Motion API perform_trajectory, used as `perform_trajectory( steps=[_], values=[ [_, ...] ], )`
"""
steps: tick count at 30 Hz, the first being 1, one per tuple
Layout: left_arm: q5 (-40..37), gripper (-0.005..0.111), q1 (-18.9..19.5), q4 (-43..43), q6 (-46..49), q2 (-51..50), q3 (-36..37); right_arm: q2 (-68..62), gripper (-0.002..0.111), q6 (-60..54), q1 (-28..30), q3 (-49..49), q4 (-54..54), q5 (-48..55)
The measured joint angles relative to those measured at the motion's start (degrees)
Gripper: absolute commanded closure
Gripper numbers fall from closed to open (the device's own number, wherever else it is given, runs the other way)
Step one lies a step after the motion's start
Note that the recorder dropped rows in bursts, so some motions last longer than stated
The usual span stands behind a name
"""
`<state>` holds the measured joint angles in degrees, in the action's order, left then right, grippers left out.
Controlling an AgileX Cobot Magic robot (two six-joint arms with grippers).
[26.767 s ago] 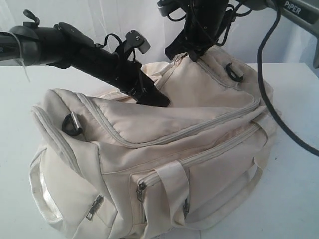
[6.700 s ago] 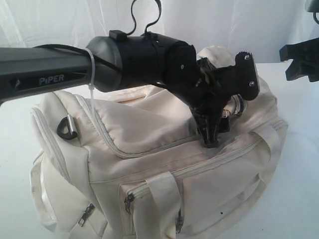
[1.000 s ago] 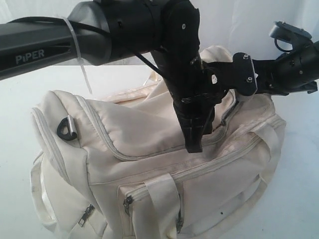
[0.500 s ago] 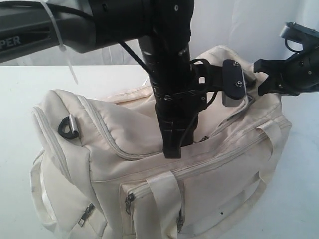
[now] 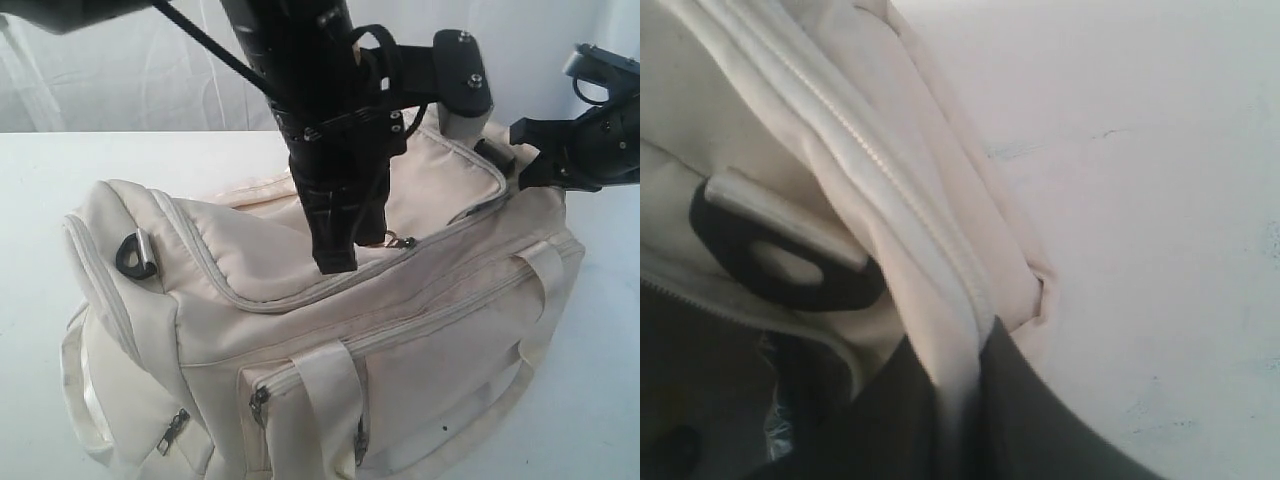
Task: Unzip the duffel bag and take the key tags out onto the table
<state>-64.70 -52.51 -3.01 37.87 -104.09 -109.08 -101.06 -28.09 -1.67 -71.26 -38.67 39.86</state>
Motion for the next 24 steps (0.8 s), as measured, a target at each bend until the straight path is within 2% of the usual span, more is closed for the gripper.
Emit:
perform_trajectory(
  steps=[9, 24],
  values=[
    [-0.02, 0.107, 0.0, 0.62, -3.04, 1.89, 0.47, 0.0, 0.108, 0.0, 0.0, 0.0, 0.0, 0.0],
    [-0.02, 0.107, 0.0, 0.51, -5.21, 10.87, 12.01, 0.0, 0.108, 0.0, 0.0, 0.0, 0.0, 0.0]
  ],
)
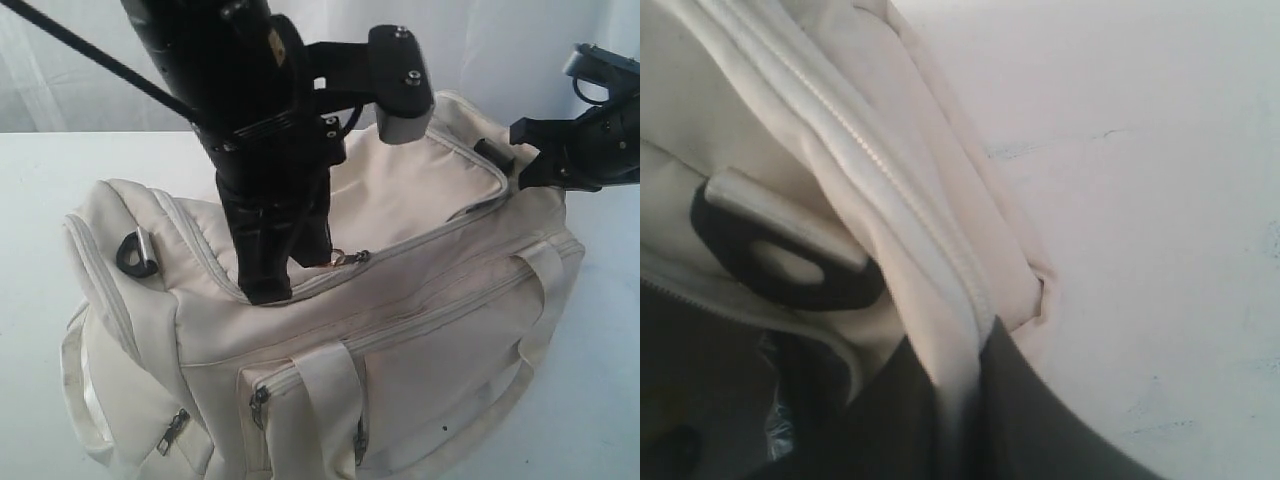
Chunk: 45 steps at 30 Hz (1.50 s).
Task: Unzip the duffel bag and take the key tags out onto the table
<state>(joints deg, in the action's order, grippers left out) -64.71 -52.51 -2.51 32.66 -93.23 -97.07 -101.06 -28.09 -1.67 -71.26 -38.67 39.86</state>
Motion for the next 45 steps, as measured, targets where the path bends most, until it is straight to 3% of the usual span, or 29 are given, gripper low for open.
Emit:
perform_trajectory(
  steps=[12, 26, 30, 31, 32, 34, 39, 43, 45],
  values=[
    [0.0, 0.107, 0.0, 1.08, -3.73, 7.57, 8.37, 0.0, 0.108, 0.0, 0.0, 0.0, 0.0, 0.12],
    [1.34, 0.107, 0.0, 8.45, -9.89, 13.94, 16.22, 0.0, 0.108, 0.0, 0.0, 0.0, -0.47, 0.97],
    [1.34, 0.107, 0.0, 7.83, -10.09, 14.3, 16.5, 0.0, 0.088, 0.22, 0.0, 0.0, -0.94, 1.33],
    [1.2, 0.107, 0.0, 7.36, -10.09, 14.3, 16.5, 0.27, 0.078, 0.27, 0.0, 0.0, -0.97, 1.43],
    [0.82, 0.107, 0.0, 6.67, -10.09, 14.3, 16.5, 0.62, 0.057, 0.39, 0.0, 0.0, -0.97, 1.45],
    [0.03, 0.107, 0.0, 5.43, -9.97, 14.43, 16.53, 2.53, 0.038, 0.39, 0.41, 0.0, -0.6, 0.76],
    [0.43, 0.107, 0.0, 4.03, -9.73, 14.7, 16.53, 9.64, 0.037, 0.39, 0.68, 0.0, 0.24, 1.1],
    [1.1, 0.107, 0.0, 3.85, -9.73, 14.7, 16.53, 13.83, 0.039, -2.16, 0.55, 0.0, -0.64, 8.76],
    [1.86, 0.107, 0.0, 3.62, -9.73, 14.79, 16.53, 17.07, 0.044, -10.15, -0.94, 0.0, -3.66, 16.65]
  ],
)
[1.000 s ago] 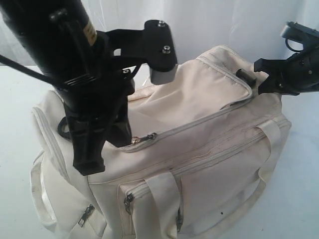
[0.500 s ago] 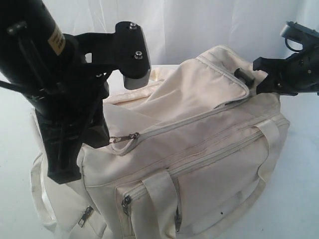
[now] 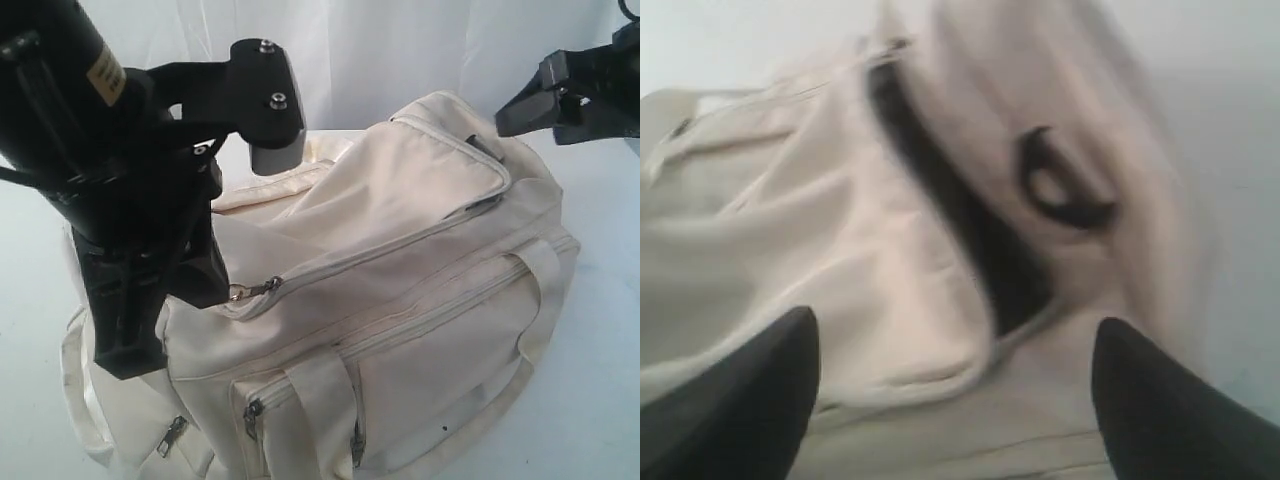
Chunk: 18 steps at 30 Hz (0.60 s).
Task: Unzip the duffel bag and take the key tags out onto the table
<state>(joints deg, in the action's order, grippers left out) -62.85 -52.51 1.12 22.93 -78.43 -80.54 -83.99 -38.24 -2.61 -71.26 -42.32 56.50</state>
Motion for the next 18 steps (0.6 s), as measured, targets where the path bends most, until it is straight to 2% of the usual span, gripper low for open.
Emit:
perform_trajectory(
  steps=[4, 8, 13, 18],
  values=[
    [0.77, 0.107, 0.0, -1.12, 0.0, 0.0, 0.22, 5.06, 0.051, -15.83, -6.92, 0.0, -3.64, 11.29],
    [0.82, 0.107, 0.0, -1.57, 0.0, 0.0, 0.22, 6.26, 0.051, -23.41, -11.66, 0.0, -3.77, 12.86],
    [0.91, 0.107, 0.0, -2.05, 0.0, 0.0, 0.22, 6.35, 0.051, -39.02, -17.82, 0.0, -3.33, 13.08],
    [0.91, 0.107, 0.0, -2.57, 0.0, 0.0, 0.22, 6.35, 0.051, -49.3, -20.77, 0.0, 0.64, 13.21]
  ],
)
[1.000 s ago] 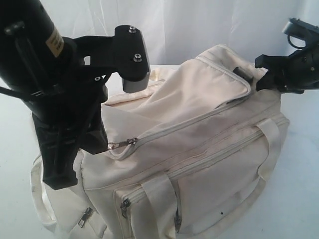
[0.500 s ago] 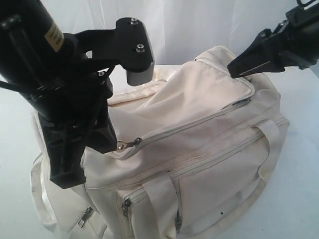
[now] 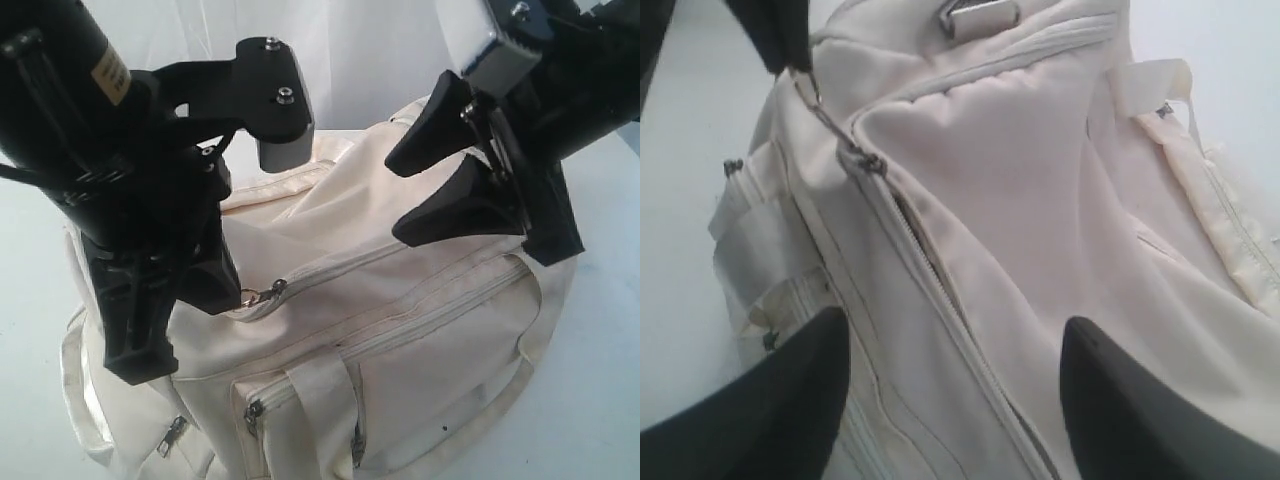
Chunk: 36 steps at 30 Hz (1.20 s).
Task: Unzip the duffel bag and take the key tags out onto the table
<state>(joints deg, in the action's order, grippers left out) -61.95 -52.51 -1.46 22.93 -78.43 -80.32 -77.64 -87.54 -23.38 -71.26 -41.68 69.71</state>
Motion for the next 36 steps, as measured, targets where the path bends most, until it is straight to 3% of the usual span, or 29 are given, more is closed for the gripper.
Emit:
perform_trajectory(
  steps=[14, 24, 28, 36],
  values=[
    [0.5, 0.107, 0.0, -1.69, 0.0, 0.0, 0.0, -4.17, 0.05, -8.61, -0.61, 3.62, 3.34, -4.09],
    [0.61, 0.107, 0.0, -1.93, 0.0, 0.0, 0.0, -7.4, 0.047, -9.0, -5.61, 3.74, 3.18, -10.61],
    [0.61, 0.107, 0.0, -1.93, 0.0, 0.0, 0.0, -8.68, 0.058, -9.0, -6.24, 3.74, 3.27, -11.05],
    [0.61, 0.107, 0.0, -2.12, 0.0, 0.0, 0.0, -8.87, 0.104, -9.0, -6.34, 3.74, 3.4, -7.19]
  ],
)
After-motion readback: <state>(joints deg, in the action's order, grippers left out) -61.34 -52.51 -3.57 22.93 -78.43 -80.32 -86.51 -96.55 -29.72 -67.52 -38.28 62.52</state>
